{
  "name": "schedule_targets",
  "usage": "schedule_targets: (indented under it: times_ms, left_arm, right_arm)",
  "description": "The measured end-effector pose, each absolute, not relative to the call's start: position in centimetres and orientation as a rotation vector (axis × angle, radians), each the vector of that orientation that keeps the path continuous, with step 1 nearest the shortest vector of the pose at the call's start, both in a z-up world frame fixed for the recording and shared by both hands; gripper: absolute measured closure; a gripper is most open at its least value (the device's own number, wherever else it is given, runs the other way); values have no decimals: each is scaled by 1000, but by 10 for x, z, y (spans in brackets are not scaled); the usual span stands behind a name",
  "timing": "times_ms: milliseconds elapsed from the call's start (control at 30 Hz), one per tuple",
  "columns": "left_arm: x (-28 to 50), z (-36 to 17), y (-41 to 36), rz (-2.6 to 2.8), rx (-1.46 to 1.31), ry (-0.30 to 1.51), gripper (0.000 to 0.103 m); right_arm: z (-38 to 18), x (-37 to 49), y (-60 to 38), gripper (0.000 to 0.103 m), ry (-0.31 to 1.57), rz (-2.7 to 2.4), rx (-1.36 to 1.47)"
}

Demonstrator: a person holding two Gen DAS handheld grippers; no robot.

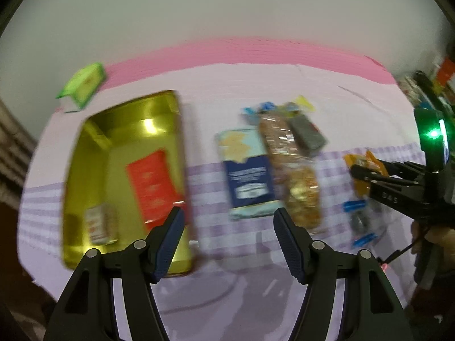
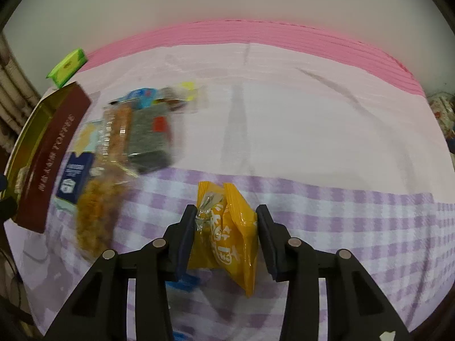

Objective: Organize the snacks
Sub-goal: 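Grasp the yellow packet with the right gripper while the left gripper grasps the clear snack bag, then carry the clear snack bag into the gold tin and release it with the left gripper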

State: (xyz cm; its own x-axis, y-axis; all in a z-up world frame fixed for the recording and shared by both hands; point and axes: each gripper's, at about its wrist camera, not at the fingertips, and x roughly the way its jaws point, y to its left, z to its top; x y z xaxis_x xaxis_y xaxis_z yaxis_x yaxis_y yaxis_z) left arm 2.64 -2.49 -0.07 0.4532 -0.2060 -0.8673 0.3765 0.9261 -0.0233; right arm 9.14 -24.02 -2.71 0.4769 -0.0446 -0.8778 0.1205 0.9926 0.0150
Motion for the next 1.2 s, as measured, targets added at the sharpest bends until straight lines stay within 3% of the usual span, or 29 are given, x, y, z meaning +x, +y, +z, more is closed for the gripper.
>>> schedule_targets:
  times_ms: [500, 700, 1200]
  left_arm:
    - [50, -37, -98, -452, 169, 1202, 40]
    - [59, -49, -113, -441, 175, 1253, 52]
    - [62, -66, -131, -448, 198, 1292, 63]
  right_arm:
    - [-25, 87, -295, 63, 1064, -198, 166]
    - [-24, 87, -295, 63, 1060, -195, 175]
    - [-24, 89, -294, 62, 1066, -207, 185]
